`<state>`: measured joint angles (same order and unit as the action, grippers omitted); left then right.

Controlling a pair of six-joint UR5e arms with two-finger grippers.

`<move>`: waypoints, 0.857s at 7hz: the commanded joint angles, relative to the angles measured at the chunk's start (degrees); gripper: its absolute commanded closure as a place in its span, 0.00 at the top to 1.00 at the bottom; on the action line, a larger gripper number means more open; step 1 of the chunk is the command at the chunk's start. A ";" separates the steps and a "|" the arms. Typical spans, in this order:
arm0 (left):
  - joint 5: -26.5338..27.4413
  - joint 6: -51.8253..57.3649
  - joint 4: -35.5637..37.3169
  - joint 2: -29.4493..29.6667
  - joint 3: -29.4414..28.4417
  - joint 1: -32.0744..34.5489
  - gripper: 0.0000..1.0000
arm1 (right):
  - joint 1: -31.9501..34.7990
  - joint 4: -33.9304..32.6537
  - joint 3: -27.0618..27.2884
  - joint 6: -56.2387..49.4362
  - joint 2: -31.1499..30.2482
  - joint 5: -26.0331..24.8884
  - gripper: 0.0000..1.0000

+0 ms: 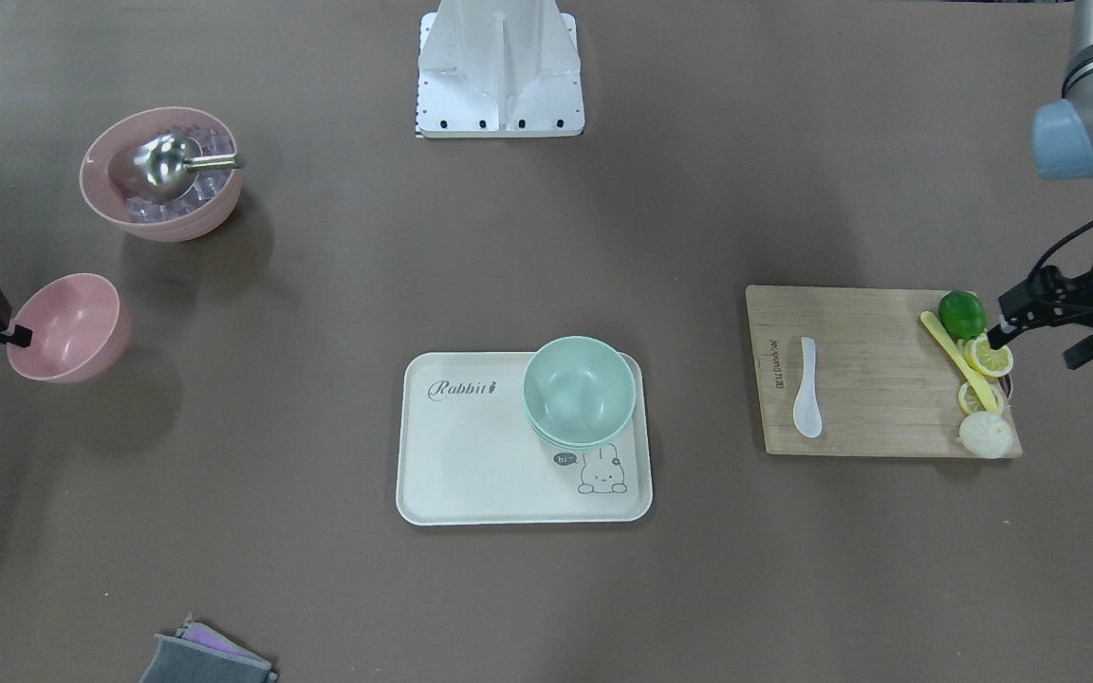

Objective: Stack pink bowl on green and place spoon
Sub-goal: 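Reach the left gripper to the white spoon while the right reaches the pink bowl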

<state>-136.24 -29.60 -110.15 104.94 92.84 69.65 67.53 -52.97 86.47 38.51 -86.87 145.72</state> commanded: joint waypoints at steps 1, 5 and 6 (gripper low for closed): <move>7.06 -9.21 0.12 4.73 0.06 -7.82 0.98 | 0.85 -0.03 0.01 4.54 1.70 0.27 0.00; 16.09 -9.24 -0.15 3.52 -0.99 -17.43 0.97 | 0.76 -0.11 -0.43 8.33 4.34 0.18 0.00; 16.09 -9.16 -0.24 3.52 -1.78 -18.84 0.92 | 0.76 -0.03 -0.51 9.64 5.13 0.09 0.00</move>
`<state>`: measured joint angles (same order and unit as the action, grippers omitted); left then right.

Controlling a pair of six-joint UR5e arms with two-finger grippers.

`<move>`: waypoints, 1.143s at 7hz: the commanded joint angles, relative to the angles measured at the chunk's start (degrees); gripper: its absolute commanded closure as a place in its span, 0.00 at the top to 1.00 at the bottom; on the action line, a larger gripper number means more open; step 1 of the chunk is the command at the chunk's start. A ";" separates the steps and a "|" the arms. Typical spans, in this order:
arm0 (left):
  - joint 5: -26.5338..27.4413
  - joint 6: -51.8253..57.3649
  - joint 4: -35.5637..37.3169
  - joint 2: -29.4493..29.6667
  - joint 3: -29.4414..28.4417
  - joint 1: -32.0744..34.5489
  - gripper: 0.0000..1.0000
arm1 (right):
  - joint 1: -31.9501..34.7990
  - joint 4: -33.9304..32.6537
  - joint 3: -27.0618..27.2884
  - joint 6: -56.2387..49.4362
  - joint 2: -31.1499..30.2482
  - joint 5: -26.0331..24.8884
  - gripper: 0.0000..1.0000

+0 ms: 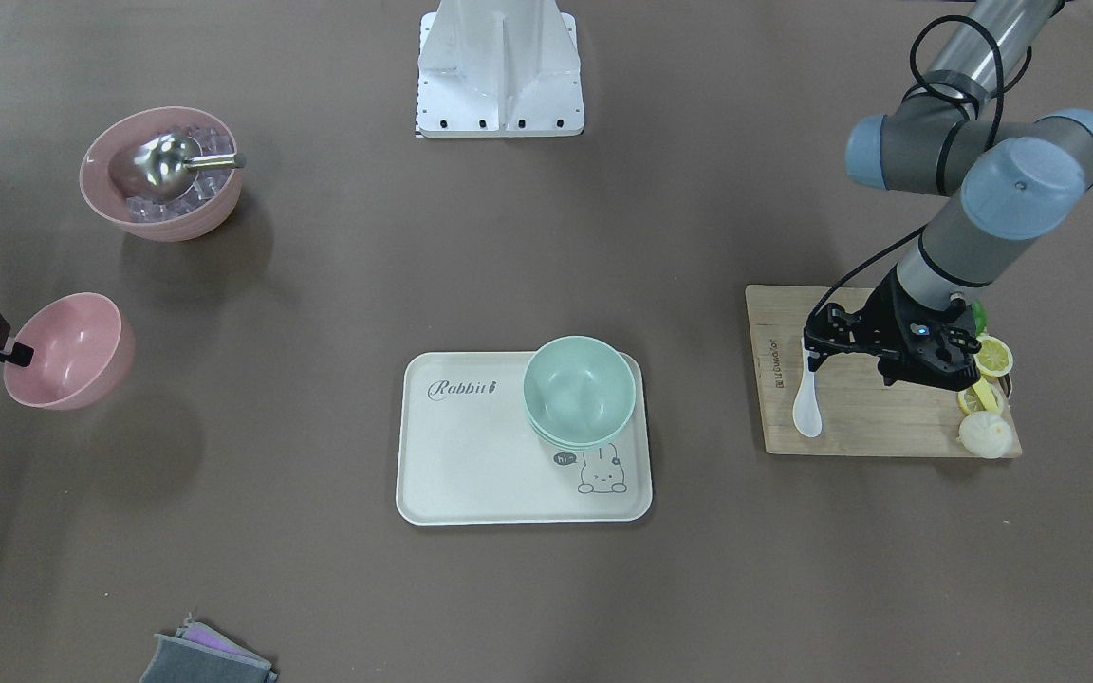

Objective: Stack pink bowl on green and place spoon
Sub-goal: 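Reach the left gripper to the white spoon while the right reaches the pink bowl, then lift the white spoon with the left gripper while the right lifts the pink bowl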

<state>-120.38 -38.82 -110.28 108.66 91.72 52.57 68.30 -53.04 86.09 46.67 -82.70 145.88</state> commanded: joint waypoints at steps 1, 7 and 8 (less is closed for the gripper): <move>0.23 0.14 -0.28 -0.12 -1.80 -2.03 0.82 | -0.01 0.04 -0.13 2.63 1.66 -0.07 0.00; 1.03 0.14 -0.46 0.59 -3.39 -4.40 0.49 | -0.01 0.04 -0.05 5.71 3.69 0.02 0.00; 1.03 0.14 -0.46 0.50 -3.39 -4.40 0.35 | -0.01 0.04 -0.05 5.71 3.78 0.02 0.00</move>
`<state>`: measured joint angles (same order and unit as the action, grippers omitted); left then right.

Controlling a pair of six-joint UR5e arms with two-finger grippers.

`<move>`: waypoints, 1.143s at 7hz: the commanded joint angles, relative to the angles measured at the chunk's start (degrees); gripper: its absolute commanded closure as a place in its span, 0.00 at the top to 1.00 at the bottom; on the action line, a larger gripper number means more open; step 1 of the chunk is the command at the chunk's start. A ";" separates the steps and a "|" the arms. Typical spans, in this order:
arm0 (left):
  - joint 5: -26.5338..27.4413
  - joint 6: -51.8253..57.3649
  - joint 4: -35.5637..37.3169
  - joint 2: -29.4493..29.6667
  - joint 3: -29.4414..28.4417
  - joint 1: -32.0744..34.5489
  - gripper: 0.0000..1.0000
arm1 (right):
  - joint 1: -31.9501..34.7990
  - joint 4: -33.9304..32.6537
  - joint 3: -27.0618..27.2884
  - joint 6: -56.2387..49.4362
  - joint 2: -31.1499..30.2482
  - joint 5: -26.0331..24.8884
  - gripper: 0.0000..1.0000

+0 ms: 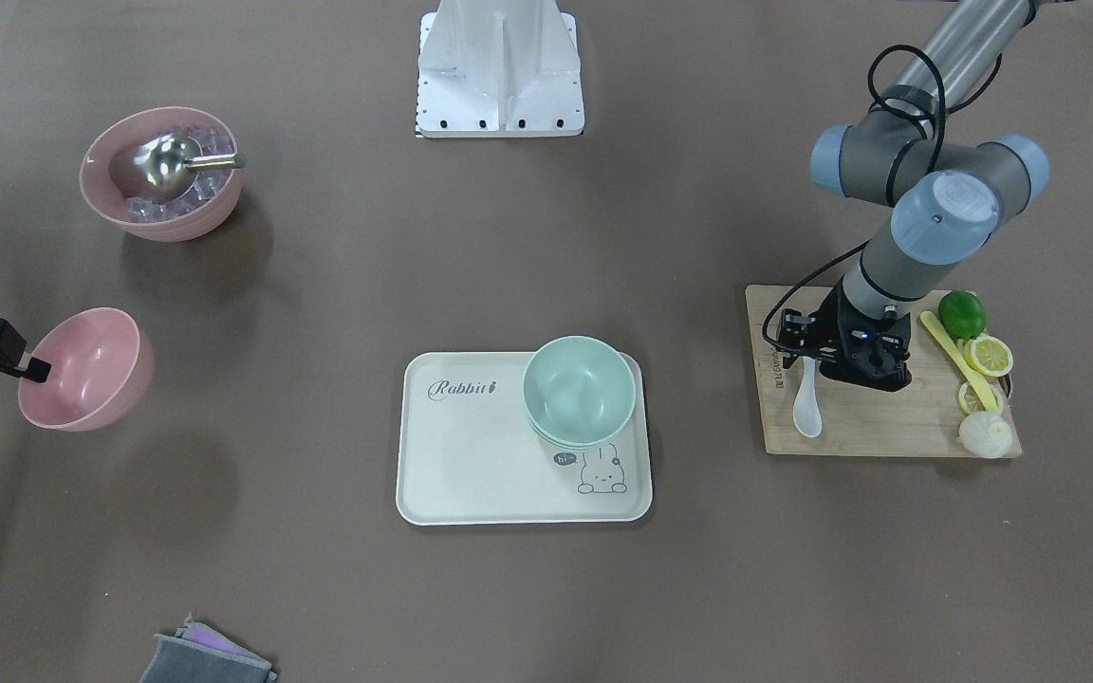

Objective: Stack pink bowl on green and place spoon
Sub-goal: 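Lift the white spoon with the left gripper while the right lifts the pink bowl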

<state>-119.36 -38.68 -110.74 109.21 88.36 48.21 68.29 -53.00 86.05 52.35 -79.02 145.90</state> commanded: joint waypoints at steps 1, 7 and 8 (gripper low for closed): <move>0.01 0.01 0.09 -0.05 -0.12 -0.04 0.17 | 0.00 0.00 0.16 0.46 0.26 0.09 0.00; -12.24 0.45 0.70 0.04 4.97 8.27 0.00 | -0.87 0.00 4.20 15.90 7.01 0.09 0.00; -15.86 0.45 0.62 0.04 5.06 10.92 0.00 | -3.92 0.00 6.12 22.46 9.82 -0.43 0.00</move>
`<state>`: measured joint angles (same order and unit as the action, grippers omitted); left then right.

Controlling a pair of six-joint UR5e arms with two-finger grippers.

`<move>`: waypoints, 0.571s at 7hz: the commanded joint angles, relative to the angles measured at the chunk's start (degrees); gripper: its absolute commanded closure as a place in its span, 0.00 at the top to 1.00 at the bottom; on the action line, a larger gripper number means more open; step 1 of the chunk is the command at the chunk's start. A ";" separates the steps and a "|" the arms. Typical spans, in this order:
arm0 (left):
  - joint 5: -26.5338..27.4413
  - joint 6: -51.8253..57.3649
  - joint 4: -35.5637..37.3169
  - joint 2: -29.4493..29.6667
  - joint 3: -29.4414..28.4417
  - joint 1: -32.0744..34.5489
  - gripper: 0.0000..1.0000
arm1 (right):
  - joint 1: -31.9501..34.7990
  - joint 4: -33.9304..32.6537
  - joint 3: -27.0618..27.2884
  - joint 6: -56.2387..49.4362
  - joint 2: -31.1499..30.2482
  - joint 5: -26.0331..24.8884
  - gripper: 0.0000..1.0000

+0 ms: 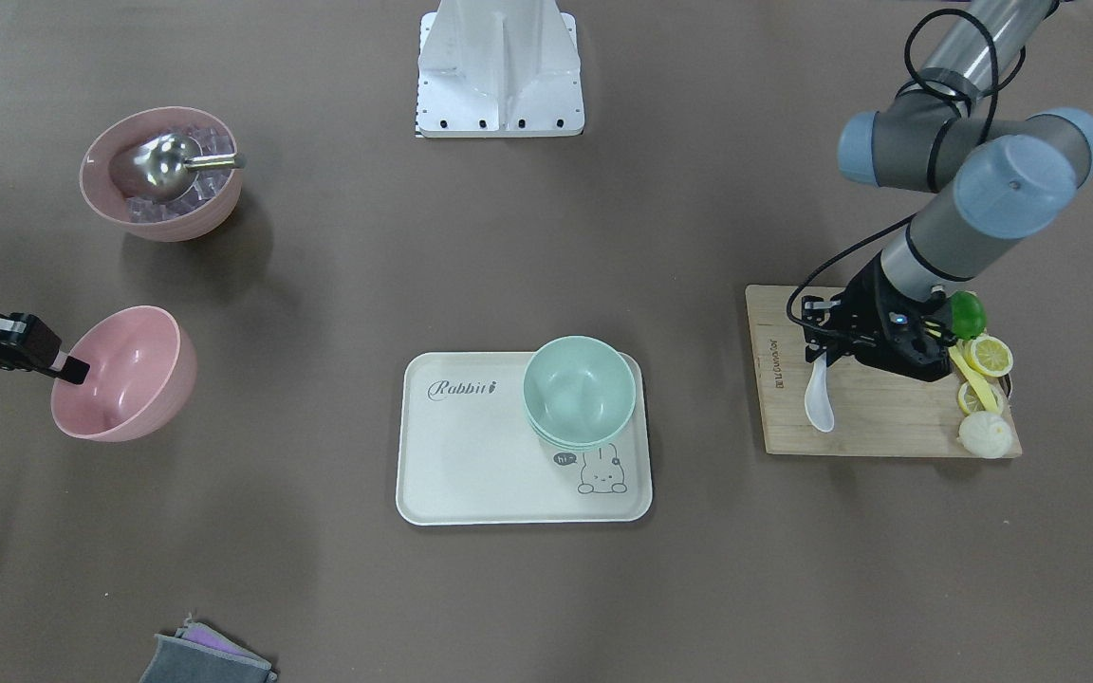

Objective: Stack pink bowl on green and place spoon
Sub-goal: 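Lift the white spoon with the left gripper while the right lifts the pink bowl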

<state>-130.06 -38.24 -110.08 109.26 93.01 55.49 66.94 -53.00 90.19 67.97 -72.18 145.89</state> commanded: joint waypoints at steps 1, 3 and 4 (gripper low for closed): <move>-5.55 0.09 -0.05 -0.10 0.33 4.53 0.00 | -5.99 0.17 2.62 14.75 6.75 -3.12 0.00; -5.56 0.10 -0.13 -0.37 -0.02 5.24 0.00 | -16.43 0.09 4.73 24.26 11.68 -16.96 0.00; -5.47 0.10 -0.13 -0.54 -0.11 5.24 0.00 | -21.62 0.09 4.65 28.41 14.15 -24.35 0.00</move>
<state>-135.53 -38.15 -110.16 108.94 93.08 60.56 51.79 -52.91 94.47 90.57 -61.25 130.47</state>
